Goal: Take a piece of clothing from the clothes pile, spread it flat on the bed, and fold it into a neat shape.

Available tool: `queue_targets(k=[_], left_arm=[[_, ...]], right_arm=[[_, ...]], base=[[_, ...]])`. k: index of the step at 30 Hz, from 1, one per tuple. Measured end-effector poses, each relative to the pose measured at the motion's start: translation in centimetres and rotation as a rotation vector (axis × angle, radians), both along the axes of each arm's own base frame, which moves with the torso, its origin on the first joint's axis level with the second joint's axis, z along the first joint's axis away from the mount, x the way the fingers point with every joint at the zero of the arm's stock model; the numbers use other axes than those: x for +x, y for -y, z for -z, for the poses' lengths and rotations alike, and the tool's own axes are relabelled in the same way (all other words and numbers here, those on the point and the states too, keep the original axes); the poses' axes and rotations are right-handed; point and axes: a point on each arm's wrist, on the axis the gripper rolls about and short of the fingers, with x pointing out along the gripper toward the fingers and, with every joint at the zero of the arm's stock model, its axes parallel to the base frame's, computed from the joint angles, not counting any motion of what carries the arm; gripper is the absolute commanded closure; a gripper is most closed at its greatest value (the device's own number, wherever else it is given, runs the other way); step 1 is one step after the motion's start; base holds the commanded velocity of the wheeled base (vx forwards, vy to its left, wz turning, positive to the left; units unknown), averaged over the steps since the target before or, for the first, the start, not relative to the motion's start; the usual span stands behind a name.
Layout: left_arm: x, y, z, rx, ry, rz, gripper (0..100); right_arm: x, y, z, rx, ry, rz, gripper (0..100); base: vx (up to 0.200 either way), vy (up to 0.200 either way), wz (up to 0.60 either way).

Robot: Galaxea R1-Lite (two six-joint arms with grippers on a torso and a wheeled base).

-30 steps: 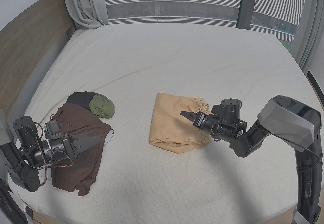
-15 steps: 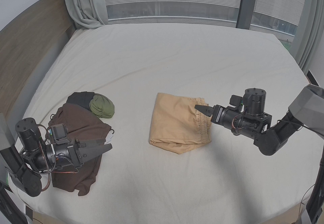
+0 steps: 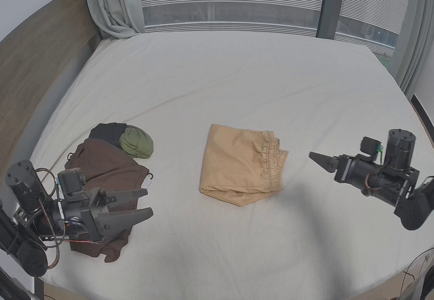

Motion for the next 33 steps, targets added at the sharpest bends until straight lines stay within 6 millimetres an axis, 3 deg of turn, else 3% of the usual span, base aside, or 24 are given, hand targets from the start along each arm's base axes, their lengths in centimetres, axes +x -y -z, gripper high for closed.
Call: queue_targets(k=[9,16,21,27,33], left_arm=[[-3.4,-0.8,-2.6,-0.018,0.139,-0.014,0],[-4.8,-3.2,-2.9,0.050,0.265,-0.119,0],[-6.0,-3.7,-2.8,0.075,0.270,-0.113,0],[-7.7,-3.5,-2.9,0.079,0.241,-0.055,0],[-10.0,-2.9,-2.6,0.077,0.189,0.028,0]], right_arm=[[-6.7,4.2,-1.8,-0.095,0.111,0.094,0],[-11.6,5.8,-2.9,-0.148,0.173,0.156,0],[-15.3,6.5,-3.4,-0.163,0.214,0.201,0],[-19.5,7.2,-3.1,-0.171,0.247,0.239,0],[-24.0,7.6,-1.4,-0.182,0.263,0.265,0]], base=[[0.000,0.000,0.00],[0.000,0.000,0.00],[0.000,0.000,0.00],[0.000,0.000,0.00],[0.000,0.000,0.00]])
